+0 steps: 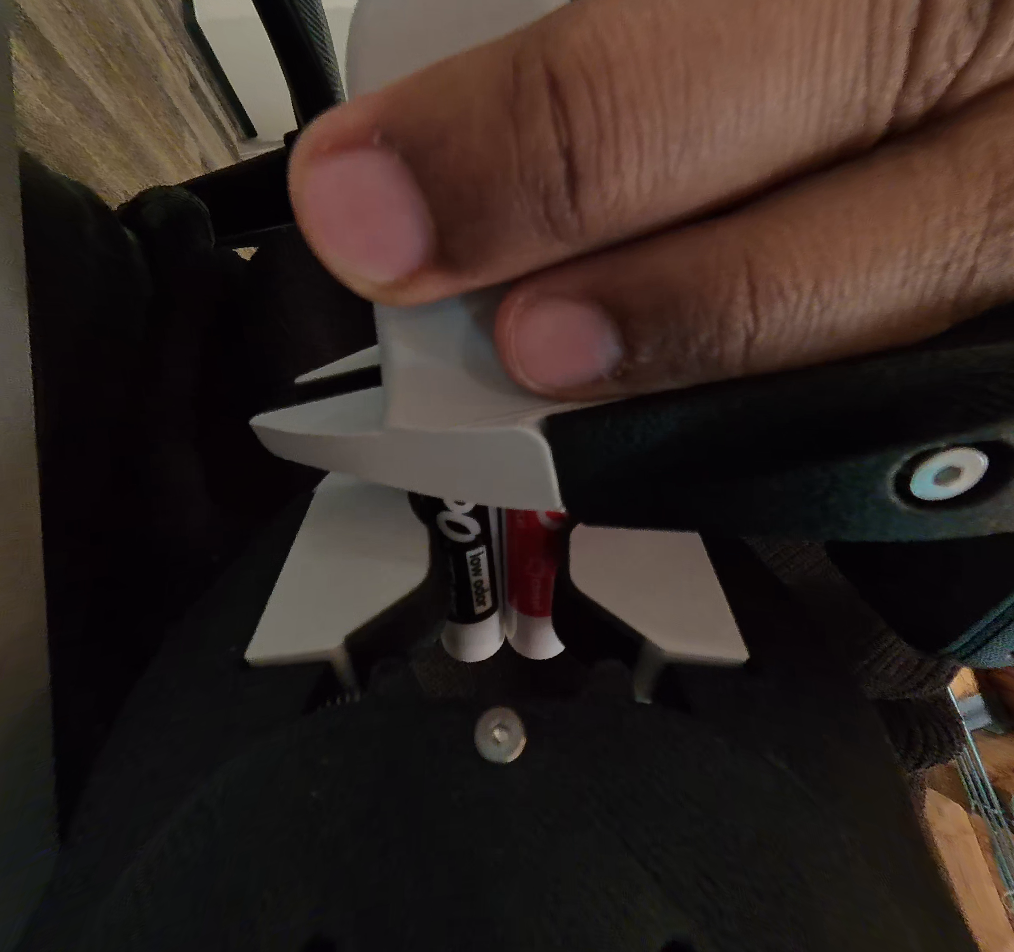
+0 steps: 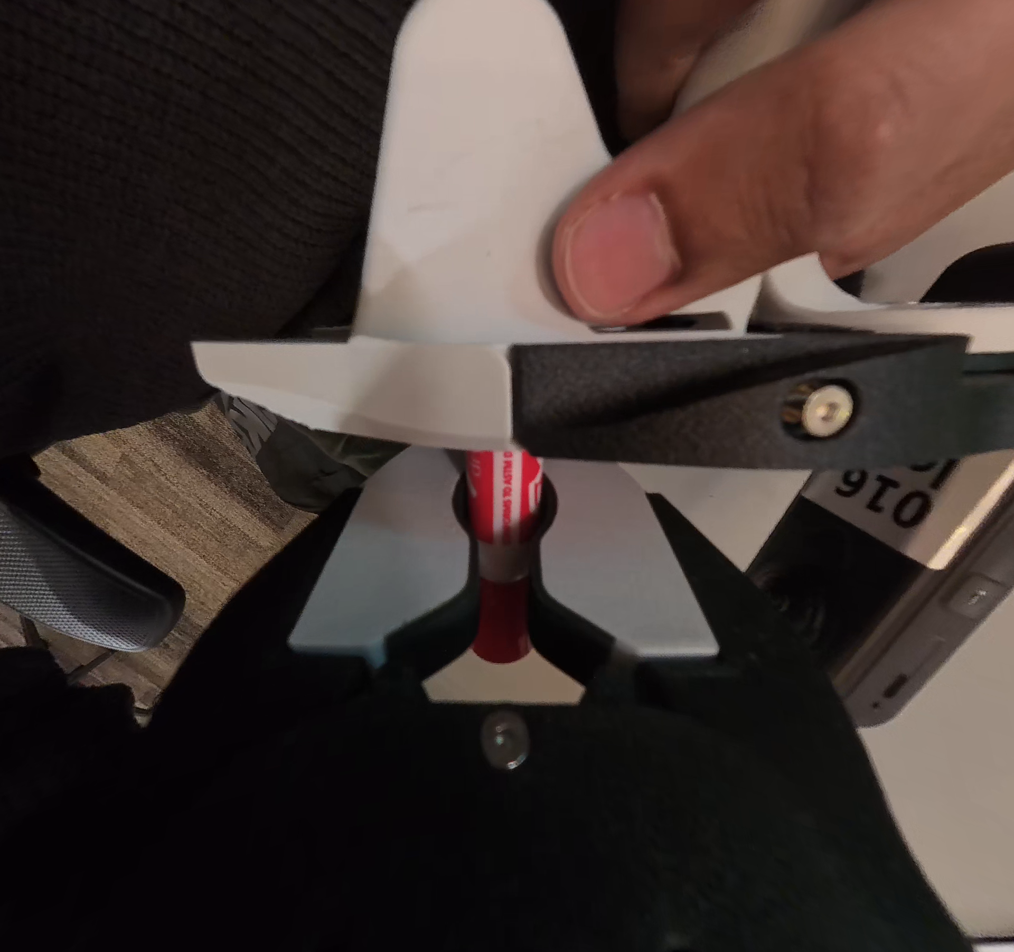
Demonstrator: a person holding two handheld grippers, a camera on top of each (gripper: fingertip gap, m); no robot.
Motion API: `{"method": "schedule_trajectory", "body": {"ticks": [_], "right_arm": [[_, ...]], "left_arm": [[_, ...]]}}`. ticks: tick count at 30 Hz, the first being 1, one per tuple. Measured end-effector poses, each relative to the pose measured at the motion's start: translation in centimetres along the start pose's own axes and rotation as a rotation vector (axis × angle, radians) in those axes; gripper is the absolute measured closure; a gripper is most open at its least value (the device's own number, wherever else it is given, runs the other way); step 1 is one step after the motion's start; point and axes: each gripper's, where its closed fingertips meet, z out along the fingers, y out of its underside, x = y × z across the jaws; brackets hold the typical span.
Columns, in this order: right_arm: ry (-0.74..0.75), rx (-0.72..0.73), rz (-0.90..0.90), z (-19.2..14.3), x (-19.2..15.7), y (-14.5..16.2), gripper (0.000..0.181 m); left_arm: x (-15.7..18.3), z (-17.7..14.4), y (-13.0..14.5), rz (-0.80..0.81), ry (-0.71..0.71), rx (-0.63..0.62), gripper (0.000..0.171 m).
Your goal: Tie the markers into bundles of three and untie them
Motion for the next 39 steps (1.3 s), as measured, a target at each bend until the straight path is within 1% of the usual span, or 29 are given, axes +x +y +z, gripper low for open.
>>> {"method": "schedule_trajectory", "body": {"ticks": [4, 8, 11, 12, 13, 14, 16, 18, 20, 21, 23, 25, 27, 28, 29, 33, 36, 39], "right_arm": [[0.007, -0.005, -0.010, 0.1, -0.1, 0.1, 0.167], [0.021, -0.001, 0.004, 0.3, 0.0, 0.2, 0.166], [0.077, 0.012, 0.082, -0.3, 0.9, 1.0, 0.145], [0.101, 0.038, 0.101, -0.8, 1.2, 1.2, 0.142], [0.125, 0.074, 0.120, -1.2, 1.4, 1.4, 0.143], [0.151, 0.108, 0.148, -1.8, 1.6, 1.8, 0.143], [0.222, 0.165, 0.222, -2.9, 2.0, 3.0, 0.136], [0.326, 0.255, 0.317, -4.3, 2.6, 4.5, 0.129], [0.434, 0.363, 0.426, -5.8, 3.0, 6.0, 0.129], [0.486, 0.420, 0.482, -6.4, 3.1, 6.7, 0.129], [0.576, 0.560, 0.603, -7.5, 3.3, 7.6, 0.129], [0.632, 0.742, 0.707, -8.6, 3.2, 7.7, 0.130], [0.638, 0.907, 0.773, -9.4, 2.8, 7.4, 0.132], [0.640, 0.976, 0.804, -9.8, 2.5, 7.4, 0.132], [0.641, 1.036, 0.825, -10.2, 2.3, 7.3, 0.132], [0.648, 1.219, 0.871, -11.6, 1.3, 6.9, 0.132], [0.641, 1.314, 0.901, -12.2, 1.2, 6.5, 0.134], [0.640, 1.341, 0.907, -12.9, 1.6, 5.8, 0.134]], "left_arm": [[-0.4, 0.2, -0.1, 0.017, -0.025, 0.021, 0.128], [-1.1, 0.3, -0.1, 0.023, -0.100, 0.036, 0.129], [-1.8, 0.1, -0.3, 0.020, -0.179, 0.055, 0.129], [-1.8, 0.0, -0.3, 0.016, -0.192, 0.061, 0.130], [-1.9, -0.2, -0.3, 0.018, -0.211, 0.071, 0.129], [-2.3, -0.5, -0.4, 0.027, -0.249, 0.080, 0.129], [-2.8, -1.2, -0.7, 0.053, -0.339, 0.097, 0.129], [-2.9, -2.2, -1.5, 0.112, -0.442, 0.138, 0.129], [-2.1, -3.5, -2.8, 0.178, -0.526, 0.202, 0.129], [-1.7, -4.4, -3.6, 0.221, -0.592, 0.235, 0.129], [-1.3, -7.1, -5.2, 0.336, -0.800, 0.296, 0.130], [-0.8, -10.8, -6.7, 0.469, -1.085, 0.345, 0.130], [0.1, -14.3, -7.5, 0.573, -1.348, 0.374, 0.129], [0.7, -15.7, -7.6, 0.616, -1.455, 0.398, 0.129], [1.1, -16.7, -7.6, 0.645, -1.534, 0.418, 0.129], [1.3, -17.8, -6.0, 0.673, -1.615, 0.470, 0.129], [0.9, -17.8, -4.4, 0.682, -1.677, 0.432, 0.128], [0.8, -17.1, -3.3, 0.719, -1.717, 0.394, 0.128]]}}
